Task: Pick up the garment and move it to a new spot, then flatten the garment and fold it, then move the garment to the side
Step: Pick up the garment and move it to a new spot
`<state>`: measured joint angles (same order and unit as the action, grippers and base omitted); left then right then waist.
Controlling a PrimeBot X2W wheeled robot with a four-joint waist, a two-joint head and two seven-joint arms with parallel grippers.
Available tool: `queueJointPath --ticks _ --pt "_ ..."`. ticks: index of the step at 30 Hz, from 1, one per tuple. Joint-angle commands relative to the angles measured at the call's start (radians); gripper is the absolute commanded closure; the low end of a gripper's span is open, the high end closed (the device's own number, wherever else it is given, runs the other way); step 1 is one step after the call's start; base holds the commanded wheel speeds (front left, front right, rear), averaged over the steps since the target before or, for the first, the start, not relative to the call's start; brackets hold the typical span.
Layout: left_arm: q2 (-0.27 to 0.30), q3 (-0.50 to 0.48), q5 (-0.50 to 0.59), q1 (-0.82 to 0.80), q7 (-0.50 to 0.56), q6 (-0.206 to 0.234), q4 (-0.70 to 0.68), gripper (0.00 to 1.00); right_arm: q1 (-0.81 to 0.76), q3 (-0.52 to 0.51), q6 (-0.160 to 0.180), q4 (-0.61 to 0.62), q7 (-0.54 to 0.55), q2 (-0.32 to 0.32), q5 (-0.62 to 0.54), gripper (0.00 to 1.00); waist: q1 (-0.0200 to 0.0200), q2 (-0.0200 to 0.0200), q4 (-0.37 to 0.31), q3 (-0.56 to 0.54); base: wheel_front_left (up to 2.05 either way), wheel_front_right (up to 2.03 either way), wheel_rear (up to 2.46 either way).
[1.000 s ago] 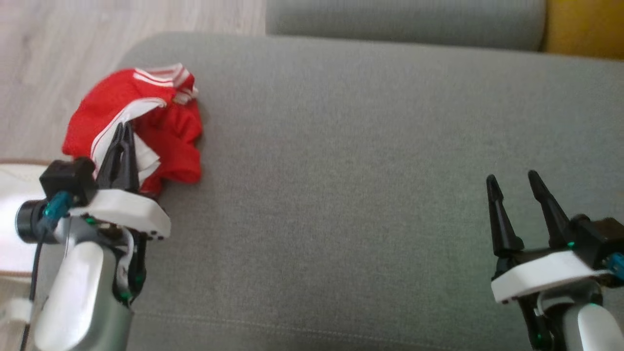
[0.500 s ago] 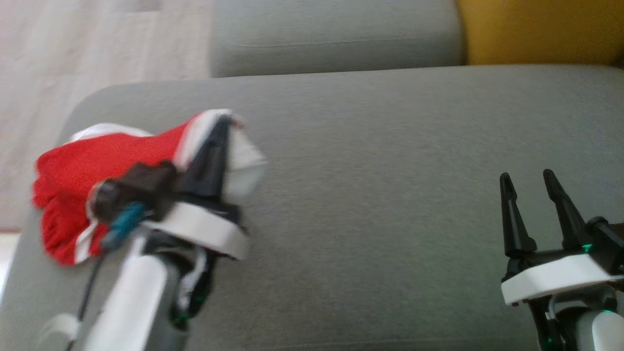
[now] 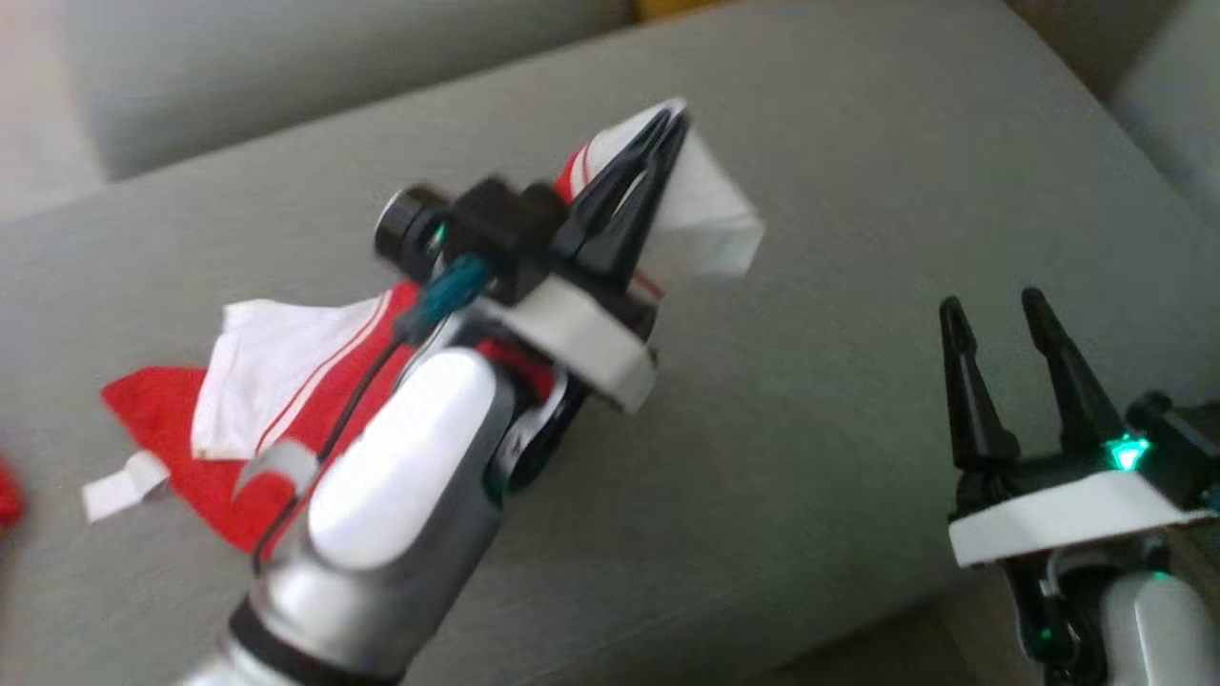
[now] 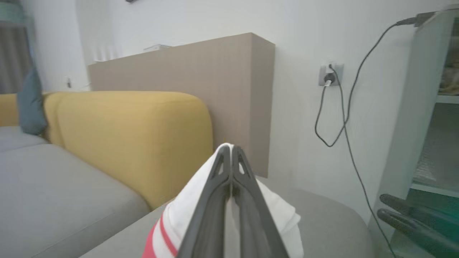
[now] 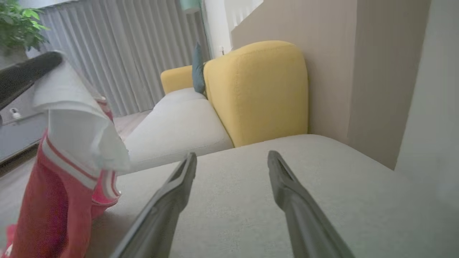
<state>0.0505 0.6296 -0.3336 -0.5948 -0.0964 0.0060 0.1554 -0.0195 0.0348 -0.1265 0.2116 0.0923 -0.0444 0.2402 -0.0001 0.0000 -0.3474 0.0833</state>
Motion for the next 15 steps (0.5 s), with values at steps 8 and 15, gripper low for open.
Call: queueJointPath --ticks 8,15 --pt "0.0 0.122 -0.133 -0.244 -0.049 0.056 0.158 1.0 0.076 0.052 -0.004 -0.018 -0.076 -0.006 0.062 0.0 0.0001 0.0 -0.209 0.224 0.0 0.0 0.0" --pt "0.0 0.253 -0.218 -0.278 0.009 0.044 0.379 1.0 0.094 0.061 -0.004 -0.076 -0.13 -0.006 0.093 0.0 0.0001 0.0 -0.207 0.277 0.0 0.0 0.0"
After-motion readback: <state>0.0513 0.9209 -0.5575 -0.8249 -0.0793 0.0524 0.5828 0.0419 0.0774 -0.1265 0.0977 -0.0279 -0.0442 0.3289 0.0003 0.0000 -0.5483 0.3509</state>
